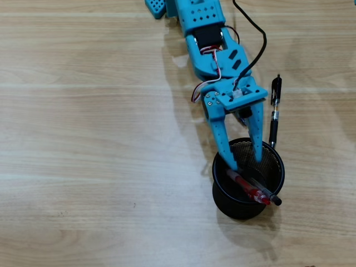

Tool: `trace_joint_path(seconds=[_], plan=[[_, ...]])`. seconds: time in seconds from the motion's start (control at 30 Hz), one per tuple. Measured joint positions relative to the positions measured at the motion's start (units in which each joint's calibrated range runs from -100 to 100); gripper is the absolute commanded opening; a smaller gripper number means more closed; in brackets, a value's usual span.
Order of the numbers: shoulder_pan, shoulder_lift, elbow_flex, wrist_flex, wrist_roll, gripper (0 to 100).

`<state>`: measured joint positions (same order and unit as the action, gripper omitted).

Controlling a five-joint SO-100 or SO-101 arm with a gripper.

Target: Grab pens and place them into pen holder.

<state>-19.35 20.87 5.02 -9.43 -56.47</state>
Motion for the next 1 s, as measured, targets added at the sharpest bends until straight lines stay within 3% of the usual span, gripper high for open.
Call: trace_joint_path(seconds=[0.33, 0.43, 0.47, 0.63, 1.0], plan=[[0.0, -23.9, 4.0, 35.8, 8.1, 2], [0.0, -30.2, 4.0, 50.6, 9.3, 2], [0.0, -33.3, 4.0, 60.6, 9.4, 2], [-0.8, -39.2, 5.2, 84.3, 9.4, 2], [-6.8, -41.4, 5.2, 89.7, 9.4, 2]])
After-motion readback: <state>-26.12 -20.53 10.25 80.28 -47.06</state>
